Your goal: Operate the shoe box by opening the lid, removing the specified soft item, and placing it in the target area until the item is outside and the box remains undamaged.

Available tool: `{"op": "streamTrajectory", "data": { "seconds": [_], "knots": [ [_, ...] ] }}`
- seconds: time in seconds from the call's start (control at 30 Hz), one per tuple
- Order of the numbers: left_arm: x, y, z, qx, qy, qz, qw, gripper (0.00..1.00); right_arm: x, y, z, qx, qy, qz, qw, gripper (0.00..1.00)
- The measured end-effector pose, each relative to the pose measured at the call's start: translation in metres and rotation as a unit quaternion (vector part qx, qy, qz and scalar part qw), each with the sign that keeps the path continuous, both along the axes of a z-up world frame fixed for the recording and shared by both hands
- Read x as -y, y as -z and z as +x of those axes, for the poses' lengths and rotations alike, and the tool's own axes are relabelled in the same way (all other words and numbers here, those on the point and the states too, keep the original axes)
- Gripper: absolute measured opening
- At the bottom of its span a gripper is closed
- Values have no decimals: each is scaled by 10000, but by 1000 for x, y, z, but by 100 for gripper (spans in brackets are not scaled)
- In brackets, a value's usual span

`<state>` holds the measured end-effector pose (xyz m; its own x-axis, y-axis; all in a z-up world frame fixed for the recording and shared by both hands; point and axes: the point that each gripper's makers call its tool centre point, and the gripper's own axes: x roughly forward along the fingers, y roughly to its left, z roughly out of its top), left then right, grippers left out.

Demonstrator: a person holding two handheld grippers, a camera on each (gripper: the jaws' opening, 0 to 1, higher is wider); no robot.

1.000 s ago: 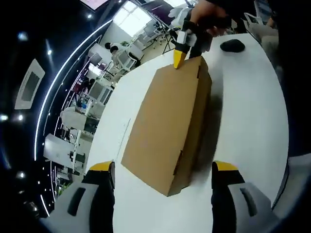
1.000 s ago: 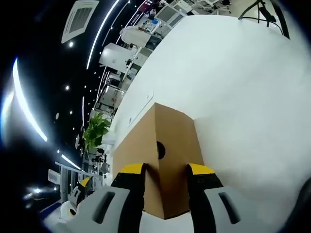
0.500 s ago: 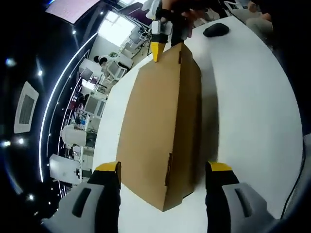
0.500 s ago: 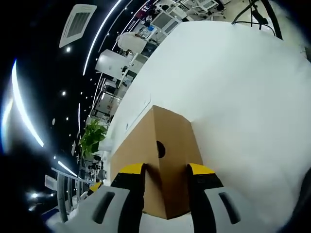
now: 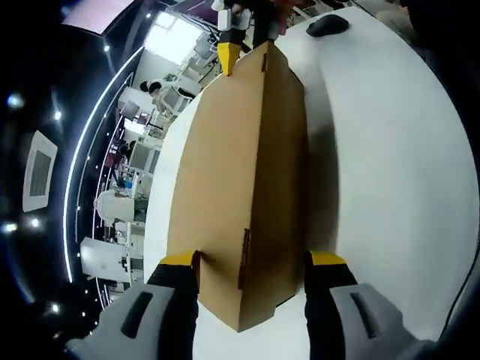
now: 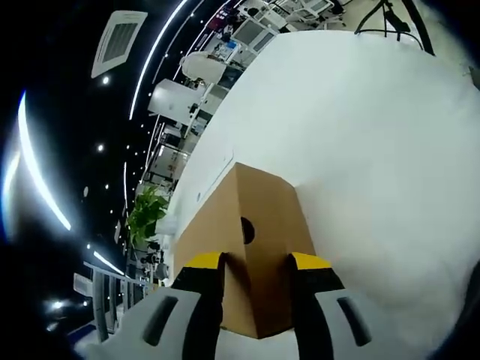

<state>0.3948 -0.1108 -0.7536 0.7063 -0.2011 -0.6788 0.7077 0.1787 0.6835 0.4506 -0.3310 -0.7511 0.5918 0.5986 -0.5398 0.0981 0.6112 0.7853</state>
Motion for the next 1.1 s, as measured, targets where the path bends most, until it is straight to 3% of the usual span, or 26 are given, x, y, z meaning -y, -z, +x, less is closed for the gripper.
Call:
{"op": "streamTrajectory", "data": {
  "seconds": [0.4,0.7,1.1],
  "knots": [
    [-1,-5,7,197,-70,127,9997,47,0,-1,-2,4,-38,42,10000,31],
    [0,-4,7,196,-167,189,9995,46,0,1,1,8,-44,77,10000,31],
    [2,-4,4,416,-136,413,9982,43,0,1,0,24,-96,74,9999,31]
  ]
}}
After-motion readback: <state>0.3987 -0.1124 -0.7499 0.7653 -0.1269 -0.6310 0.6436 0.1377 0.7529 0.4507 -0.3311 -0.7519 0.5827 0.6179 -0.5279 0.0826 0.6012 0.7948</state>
